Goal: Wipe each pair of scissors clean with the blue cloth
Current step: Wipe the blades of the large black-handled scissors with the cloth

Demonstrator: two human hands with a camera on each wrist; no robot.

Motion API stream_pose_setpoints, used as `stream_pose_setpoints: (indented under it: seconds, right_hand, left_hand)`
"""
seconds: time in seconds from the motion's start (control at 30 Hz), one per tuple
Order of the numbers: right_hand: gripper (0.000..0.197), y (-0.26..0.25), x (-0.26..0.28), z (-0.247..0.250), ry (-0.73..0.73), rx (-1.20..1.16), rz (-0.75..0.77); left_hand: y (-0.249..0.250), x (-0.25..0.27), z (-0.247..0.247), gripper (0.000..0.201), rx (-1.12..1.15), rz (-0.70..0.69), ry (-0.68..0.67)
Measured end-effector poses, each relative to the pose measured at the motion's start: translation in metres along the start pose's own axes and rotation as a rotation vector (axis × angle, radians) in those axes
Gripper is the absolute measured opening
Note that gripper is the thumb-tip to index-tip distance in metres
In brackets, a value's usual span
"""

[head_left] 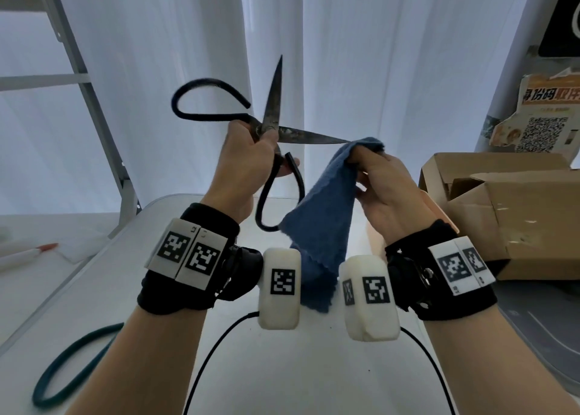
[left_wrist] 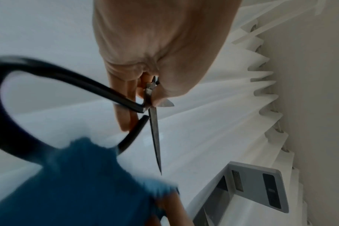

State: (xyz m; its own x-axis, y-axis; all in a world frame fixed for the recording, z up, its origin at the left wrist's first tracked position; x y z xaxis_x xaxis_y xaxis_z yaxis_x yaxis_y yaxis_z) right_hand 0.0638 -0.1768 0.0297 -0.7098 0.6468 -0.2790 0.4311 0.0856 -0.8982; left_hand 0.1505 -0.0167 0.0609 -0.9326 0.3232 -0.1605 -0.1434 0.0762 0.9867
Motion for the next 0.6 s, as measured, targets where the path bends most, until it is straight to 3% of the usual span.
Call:
stream_pose_setpoints:
  seconds: [0.07,0.13,0.27,0.37,0.53,0.6]
  right_hand:
    - [0.008,-0.004,-0.005,0.009,0.108,-0.035,0.03]
    - [0.008,-0.01,-0.009,0.012,0.122,-0.07,0.067]
    - [0.015,-0.018,-0.007,0.008,0.043,-0.031,0.098]
    - [0.019,-0.02,-0.004,0.0,-0.115,0.034,0.125]
    - [0.028,-0.013,0.005,-0.01,-0.297,0.169,0.062]
    - [0.032,-0.011,0.006,-0.014,-0.304,0.197,0.027]
  left_hand:
    - [0.005,0.001,0.008,0.023,0.002,-0.015,-0.008]
    - [0.008,0.002,0.012,0.022,-0.046,-0.025,-0.041]
    - [0.009,0.006,0.01,0.018,-0.249,-0.034,-0.178]
    - [0.007,0.012,0.005,0.02,-0.359,-0.031,-0.278]
    - [0.007,0.017,-0.004,0.015,-0.464,-0.067,-0.336]
    - [0.008,0.019,-0.005,0.015,-0.461,-0.072,-0.347]
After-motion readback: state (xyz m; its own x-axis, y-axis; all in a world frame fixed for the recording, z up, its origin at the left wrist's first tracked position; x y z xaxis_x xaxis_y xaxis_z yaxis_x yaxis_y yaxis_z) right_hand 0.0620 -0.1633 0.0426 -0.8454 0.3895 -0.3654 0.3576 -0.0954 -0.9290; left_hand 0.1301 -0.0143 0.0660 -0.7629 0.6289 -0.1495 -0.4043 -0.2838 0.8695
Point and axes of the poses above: each hand's wrist, its own x-axis away from the middle knuckle, its own z-axis out of the back of the hand, y = z × x, the point moved 4 cm from there along -x, towards the middle knuckle, and after that the axes turned 9 degrees about z, right-handed, at the moved point
